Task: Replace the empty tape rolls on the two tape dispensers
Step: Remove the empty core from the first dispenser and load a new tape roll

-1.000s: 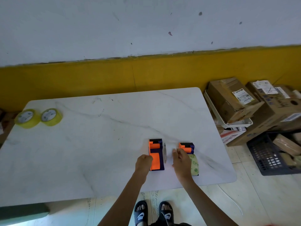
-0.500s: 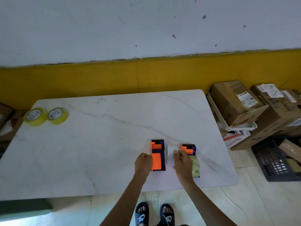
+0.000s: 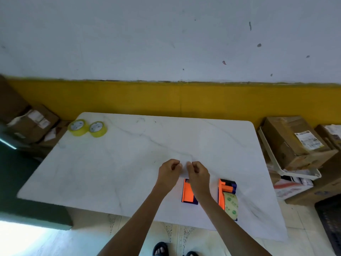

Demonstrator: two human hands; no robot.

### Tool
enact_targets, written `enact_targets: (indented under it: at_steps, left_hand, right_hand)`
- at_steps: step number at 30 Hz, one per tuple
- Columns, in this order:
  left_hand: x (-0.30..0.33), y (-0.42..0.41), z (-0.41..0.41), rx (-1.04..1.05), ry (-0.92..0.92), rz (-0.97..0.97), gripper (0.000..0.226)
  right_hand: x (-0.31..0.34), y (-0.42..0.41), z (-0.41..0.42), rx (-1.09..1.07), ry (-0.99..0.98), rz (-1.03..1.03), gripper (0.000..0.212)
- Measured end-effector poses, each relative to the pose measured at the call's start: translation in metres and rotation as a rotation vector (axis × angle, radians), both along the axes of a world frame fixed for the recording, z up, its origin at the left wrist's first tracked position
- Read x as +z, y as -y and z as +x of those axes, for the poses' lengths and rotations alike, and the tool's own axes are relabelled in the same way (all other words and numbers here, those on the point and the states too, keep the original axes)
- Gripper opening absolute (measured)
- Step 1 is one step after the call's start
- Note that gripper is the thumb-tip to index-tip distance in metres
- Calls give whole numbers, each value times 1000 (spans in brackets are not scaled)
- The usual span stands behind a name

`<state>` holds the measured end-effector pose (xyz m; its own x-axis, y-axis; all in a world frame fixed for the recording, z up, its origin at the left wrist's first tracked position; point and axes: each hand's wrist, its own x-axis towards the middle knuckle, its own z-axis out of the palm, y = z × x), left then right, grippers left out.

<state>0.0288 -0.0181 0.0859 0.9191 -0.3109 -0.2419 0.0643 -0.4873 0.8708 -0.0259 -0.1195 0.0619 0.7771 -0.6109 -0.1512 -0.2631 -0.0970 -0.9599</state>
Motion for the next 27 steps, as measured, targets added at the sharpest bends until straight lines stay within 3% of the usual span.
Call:
enact_targets:
  at_steps: [3,6,13,19,27]
  left_hand:
    - [8,-21,4,60,15,6,28]
    - [10,-42,14,99,2,-11,16]
    - [16,-102,56,179,26,-67,16]
    - [16,-174,112,101,102,-67,18]
    - [14,-250,162,52,60,-117,14]
  right_hand:
    - [4,-14,9,71,25,11,34]
    - [7,-35,21,97,31,29,34]
    - [22,-94,66,142,9,57,32]
    - [34,-163,113,98,33,138,31]
    - [37,-239,154,64,24,164,32]
